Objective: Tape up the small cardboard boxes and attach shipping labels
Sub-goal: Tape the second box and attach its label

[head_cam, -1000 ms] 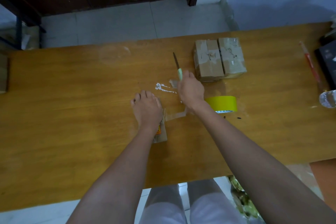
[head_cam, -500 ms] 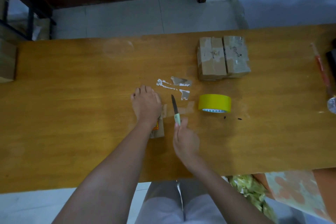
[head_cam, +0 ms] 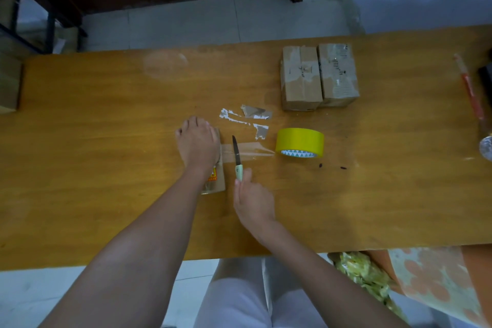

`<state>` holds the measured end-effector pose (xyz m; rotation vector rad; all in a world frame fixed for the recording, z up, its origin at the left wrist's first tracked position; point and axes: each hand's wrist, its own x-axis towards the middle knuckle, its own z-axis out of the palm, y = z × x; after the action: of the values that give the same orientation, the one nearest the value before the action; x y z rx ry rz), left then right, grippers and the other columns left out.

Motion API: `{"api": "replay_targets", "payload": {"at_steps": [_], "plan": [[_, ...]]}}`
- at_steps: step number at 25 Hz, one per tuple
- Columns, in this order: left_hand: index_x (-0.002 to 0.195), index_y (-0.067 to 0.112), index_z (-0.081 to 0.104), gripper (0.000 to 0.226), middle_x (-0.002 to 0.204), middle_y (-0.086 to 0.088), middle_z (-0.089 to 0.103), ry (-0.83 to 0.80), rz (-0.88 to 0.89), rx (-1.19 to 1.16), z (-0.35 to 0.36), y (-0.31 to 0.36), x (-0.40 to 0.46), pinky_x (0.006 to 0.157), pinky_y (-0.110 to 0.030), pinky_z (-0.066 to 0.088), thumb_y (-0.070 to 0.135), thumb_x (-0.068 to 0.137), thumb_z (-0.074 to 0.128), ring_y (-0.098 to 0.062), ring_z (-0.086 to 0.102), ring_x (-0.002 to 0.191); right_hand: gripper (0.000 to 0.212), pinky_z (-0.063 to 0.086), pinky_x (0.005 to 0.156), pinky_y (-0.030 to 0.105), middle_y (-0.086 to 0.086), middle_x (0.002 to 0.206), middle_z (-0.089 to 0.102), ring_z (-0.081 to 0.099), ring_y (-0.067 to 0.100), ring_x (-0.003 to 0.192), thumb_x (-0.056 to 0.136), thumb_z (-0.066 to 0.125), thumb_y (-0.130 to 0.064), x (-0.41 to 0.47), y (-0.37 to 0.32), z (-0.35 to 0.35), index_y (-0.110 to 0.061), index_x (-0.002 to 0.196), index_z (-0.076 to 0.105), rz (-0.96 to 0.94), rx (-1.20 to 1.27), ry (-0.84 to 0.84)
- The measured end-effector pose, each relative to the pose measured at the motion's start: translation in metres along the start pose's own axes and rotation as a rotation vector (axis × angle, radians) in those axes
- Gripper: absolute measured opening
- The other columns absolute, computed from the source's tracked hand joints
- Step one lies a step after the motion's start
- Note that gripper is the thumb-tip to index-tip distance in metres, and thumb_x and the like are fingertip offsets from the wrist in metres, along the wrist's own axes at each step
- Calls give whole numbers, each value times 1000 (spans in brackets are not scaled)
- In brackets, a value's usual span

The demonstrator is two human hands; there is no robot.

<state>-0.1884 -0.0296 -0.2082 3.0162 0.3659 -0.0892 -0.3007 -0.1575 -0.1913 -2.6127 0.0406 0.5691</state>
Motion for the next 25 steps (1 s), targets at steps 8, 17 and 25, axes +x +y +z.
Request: {"api": "replay_targets", "payload": {"at_steps": [8, 17, 25], "plan": [[97, 7, 61, 51, 99, -12, 62, 13, -10, 9, 2, 1, 1, 80, -41, 38, 29, 93, 15, -28, 54, 95, 33, 40, 42, 28, -2, 65, 59, 53, 13, 48, 105, 27, -33, -2, -7, 11, -14, 130, 34, 24, -70, -27], [98, 7, 62, 56, 100, -10, 61, 2, -17, -8, 1, 2, 1, 79, -40, 40, 31, 91, 11, -26, 54, 95, 43, 37, 48, 30, 3, 75, 67, 55, 18, 54, 105, 26, -32, 8, -2, 11, -8, 141, 28, 0, -154, -66], [98, 7, 62, 52, 99, -10, 61, 9, -15, 3, 4, 1, 1, 78, -39, 40, 29, 94, 16, -25, 54, 94, 40, 31, 45, 28, 2, 74, 65, 48, 16, 52, 105, 28, -32, 10, -2, 14, -10, 138, 30, 19, -100, -62]]}}
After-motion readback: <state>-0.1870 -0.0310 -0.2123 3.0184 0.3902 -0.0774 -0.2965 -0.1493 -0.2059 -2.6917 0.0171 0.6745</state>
